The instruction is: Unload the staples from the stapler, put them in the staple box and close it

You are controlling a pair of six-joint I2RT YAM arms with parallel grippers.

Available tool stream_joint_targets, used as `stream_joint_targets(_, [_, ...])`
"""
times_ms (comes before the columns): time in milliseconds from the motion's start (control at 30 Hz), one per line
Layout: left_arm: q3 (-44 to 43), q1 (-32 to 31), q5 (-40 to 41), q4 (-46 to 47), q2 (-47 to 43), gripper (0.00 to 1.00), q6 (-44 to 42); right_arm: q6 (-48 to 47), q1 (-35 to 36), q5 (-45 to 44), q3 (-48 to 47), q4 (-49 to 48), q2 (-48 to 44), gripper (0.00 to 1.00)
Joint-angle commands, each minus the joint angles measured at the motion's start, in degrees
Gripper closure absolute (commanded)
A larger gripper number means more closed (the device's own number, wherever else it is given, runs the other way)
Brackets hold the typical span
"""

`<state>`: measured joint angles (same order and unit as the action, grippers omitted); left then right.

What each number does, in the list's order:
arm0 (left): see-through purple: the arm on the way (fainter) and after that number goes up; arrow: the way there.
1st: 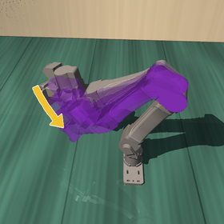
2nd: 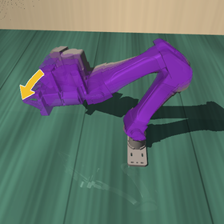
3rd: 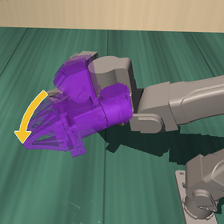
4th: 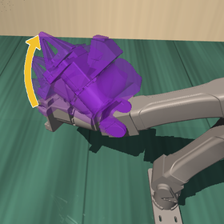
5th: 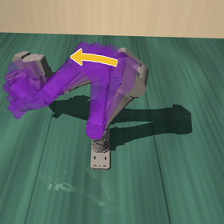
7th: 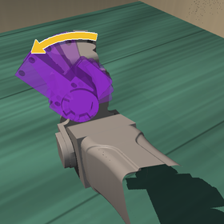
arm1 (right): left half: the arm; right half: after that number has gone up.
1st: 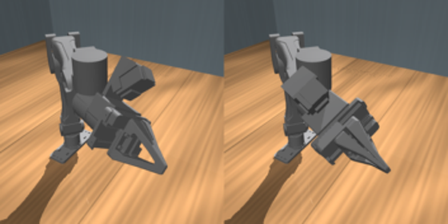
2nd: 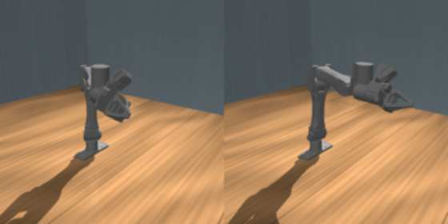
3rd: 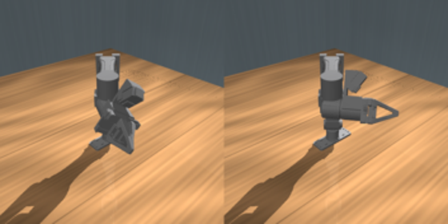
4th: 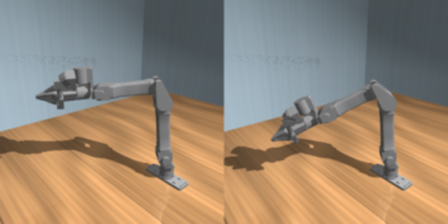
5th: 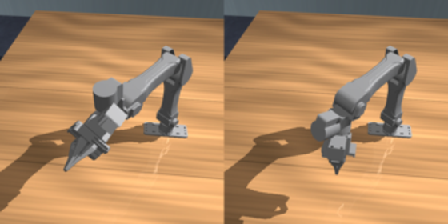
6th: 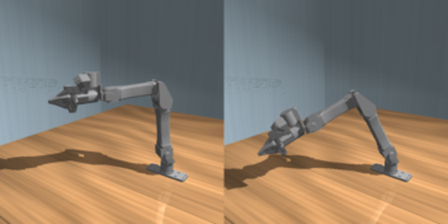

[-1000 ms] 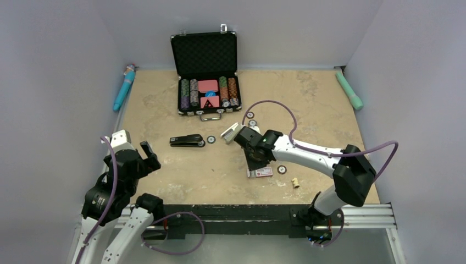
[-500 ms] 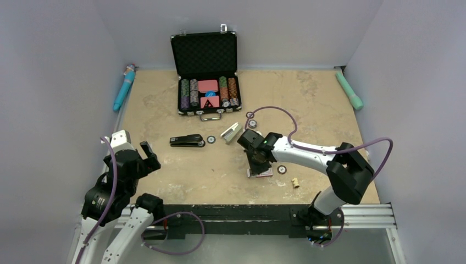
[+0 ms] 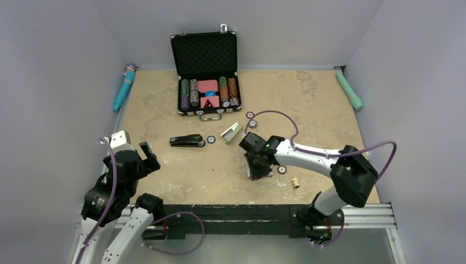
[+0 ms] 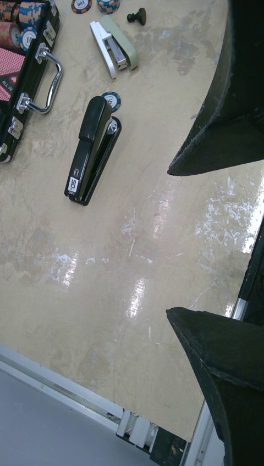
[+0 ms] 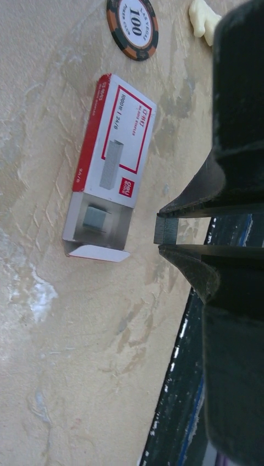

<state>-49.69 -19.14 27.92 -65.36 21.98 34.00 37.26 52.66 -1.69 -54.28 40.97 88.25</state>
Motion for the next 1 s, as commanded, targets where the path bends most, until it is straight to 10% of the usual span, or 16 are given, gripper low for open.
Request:
stream_joint_targets(0, [-0.92, 0.07, 1.28, 0.68, -0.30, 0.08, 1.27, 1.44, 0.71, 3.52, 1.88, -0.33, -3.54, 1.00])
stream_joint_targets(967, [-1.03, 0.15, 1.70, 0.38, 0.64, 0.08, 1.56, -10.82, -4.80, -2.90, -14.79, -3.93, 16.17, 1.00])
